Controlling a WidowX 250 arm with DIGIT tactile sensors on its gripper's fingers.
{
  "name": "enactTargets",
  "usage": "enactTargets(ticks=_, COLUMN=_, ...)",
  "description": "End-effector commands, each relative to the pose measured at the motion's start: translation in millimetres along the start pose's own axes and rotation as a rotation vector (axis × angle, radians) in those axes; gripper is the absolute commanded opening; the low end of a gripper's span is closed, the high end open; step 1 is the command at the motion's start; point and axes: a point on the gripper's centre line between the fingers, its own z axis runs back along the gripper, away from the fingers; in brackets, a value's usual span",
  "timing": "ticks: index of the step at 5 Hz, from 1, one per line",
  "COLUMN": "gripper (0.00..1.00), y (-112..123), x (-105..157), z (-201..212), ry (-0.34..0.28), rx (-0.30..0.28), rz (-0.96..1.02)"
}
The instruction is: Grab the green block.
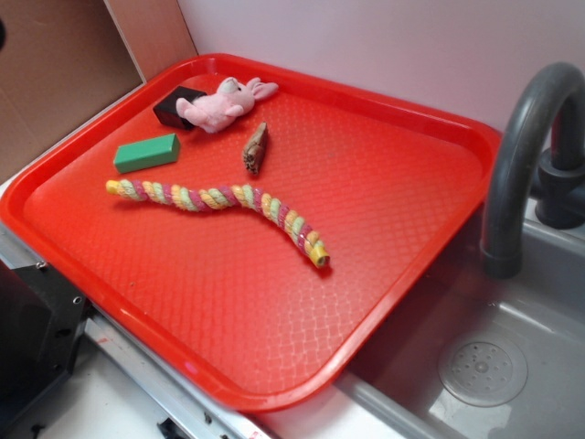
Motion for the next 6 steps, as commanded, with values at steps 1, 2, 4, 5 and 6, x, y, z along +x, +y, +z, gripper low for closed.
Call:
enactTargets(ticks=1, gripper=1.0, y=14.7, x=5.4, z=-12.3, ry=-0.041, rx=0.047, rz=-0.106)
enactTargets(ticks=2, gripper=1.0, y=26.3, x=9.1, z=-28.4, ry=-0.08, rx=-0.008, rz=-0.204)
enactTargets(ticks=4, gripper=1.0, y=46.9, x=21.8, z=-64.4, ry=-0.052, rx=0.005, rz=-0.312)
enactTargets(ticks=5, gripper=1.0, y=52.7, x=30.0, z=-80.0, ry=-0.024, rx=0.061, rz=-0.345)
enactTargets(ticks=6, gripper=1.0, y=62.1, x=38.3, z=-100.0, ry=-0.033, rx=0.05, rz=-0.399)
